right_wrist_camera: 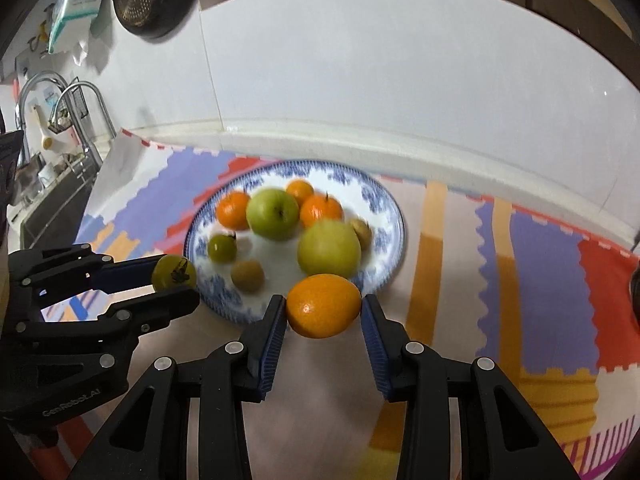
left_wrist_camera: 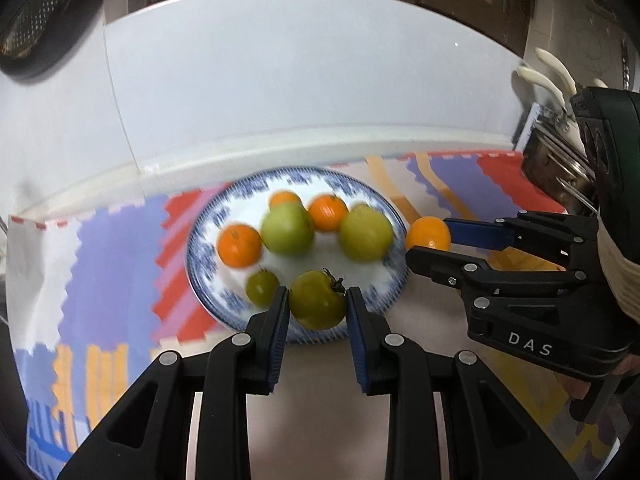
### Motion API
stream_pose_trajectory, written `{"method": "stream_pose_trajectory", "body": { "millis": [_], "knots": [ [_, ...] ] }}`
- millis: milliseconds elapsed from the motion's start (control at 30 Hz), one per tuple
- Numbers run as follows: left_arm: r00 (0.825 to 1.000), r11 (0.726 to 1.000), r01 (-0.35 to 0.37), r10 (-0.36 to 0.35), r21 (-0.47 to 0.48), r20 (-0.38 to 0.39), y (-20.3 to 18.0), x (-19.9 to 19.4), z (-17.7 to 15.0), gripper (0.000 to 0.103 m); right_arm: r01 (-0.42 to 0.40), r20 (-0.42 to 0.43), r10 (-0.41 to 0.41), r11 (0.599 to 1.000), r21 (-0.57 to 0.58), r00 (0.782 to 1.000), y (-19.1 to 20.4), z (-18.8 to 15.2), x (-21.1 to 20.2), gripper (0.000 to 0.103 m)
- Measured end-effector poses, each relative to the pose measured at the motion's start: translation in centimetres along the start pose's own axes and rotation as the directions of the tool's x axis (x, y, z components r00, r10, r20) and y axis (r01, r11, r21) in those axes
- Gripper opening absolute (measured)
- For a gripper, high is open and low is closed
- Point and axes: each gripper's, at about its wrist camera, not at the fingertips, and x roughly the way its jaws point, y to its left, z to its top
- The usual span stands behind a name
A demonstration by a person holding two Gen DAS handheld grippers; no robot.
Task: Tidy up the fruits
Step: 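Carry the green fruit and orange onto the plate and open both tools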
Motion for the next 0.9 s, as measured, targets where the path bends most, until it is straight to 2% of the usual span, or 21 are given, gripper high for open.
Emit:
{"method": "stream_pose_trajectory", "body": {
  "millis": [100, 333, 567, 900],
  "knots": [
    [1.000, 1.000, -0.010, 0.010, 0.000, 0.018, 1.2, 0.4, 1.3, 0.029, -0.008, 0.013, 0.008, 1.000, 0.014, 1.000, -0.1, 1.7, 0.5, 0.039],
    [1.000, 1.000, -0.024, 0.024, -0.020, 0.008, 4.0, 3.0, 4.4, 0.029, 0.006, 0.034, -0.007, 1.000, 0.030, 0.999, -0.5, 5.3, 2.6, 0.040],
    [1.000, 1.000, -0.020, 0.019, -0.020, -0.023, 5.5, 6.0, 6.5, 0.029, 0.035, 0.000, -0.035, 0.998, 0.044, 0.999, -1.7, 7.6, 6.1, 0.040],
    [0.995, 0.998, -0.001, -0.004, -0.055, -0.095, 6.7, 9.6, 7.3, 0.029, 0.030, -0.055, -0.027, 0.998, 0.062, 0.998, -2.4, 9.3, 9.9, 0.040]
  ]
}}
